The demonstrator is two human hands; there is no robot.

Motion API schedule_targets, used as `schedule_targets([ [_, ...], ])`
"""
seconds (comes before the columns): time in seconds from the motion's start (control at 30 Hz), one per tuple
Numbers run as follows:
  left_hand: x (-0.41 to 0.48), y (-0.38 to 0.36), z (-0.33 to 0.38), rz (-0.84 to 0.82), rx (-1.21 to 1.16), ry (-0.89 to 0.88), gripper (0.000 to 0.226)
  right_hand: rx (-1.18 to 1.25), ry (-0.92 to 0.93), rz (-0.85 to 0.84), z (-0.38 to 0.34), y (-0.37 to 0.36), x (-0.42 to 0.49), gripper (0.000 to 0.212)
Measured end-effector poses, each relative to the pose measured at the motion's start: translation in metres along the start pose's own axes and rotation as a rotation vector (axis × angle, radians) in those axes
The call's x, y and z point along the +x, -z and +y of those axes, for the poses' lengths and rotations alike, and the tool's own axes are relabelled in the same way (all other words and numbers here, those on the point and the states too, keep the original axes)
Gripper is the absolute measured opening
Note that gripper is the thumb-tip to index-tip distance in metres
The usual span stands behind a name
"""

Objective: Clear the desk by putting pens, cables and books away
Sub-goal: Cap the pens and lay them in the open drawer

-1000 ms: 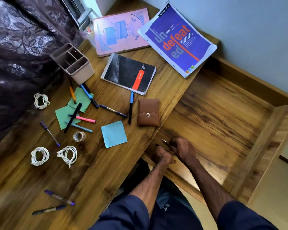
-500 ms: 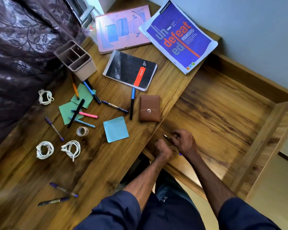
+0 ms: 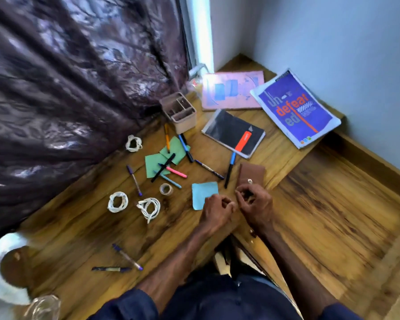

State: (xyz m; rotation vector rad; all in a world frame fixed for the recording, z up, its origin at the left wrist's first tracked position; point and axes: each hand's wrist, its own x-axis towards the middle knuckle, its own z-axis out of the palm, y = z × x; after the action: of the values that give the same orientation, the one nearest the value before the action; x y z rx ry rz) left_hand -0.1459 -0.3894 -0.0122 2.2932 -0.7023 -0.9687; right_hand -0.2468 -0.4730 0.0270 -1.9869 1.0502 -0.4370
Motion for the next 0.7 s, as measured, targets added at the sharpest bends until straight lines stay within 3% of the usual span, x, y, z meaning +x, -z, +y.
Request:
schedule_targets([
  [0.1,-0.004,0.04,-0.029,0.123,-0.054,0.024,0.014,-0.051,0.108,0.01,-0.012,-0.032,0.013,0.007],
  [0.27,-0.003,0.098,-0.076,0.272,-0.096,0.118,0.016,-0.085,0.112,-0.074,-0.041,-0.085,0.038,0.007],
  [0.53,0.009,0.134,-0.105,0.442,-0.01,0.208,0.011,-0.296,0.125,-0.35,-0.063,-0.129,0.064,0.009],
  [0.7,0.034,0.157,-0.111,0.503,0.161,0.214,0.02,-0.346,0.188,-0.408,-0.082,-0.159,0.09,0.015],
])
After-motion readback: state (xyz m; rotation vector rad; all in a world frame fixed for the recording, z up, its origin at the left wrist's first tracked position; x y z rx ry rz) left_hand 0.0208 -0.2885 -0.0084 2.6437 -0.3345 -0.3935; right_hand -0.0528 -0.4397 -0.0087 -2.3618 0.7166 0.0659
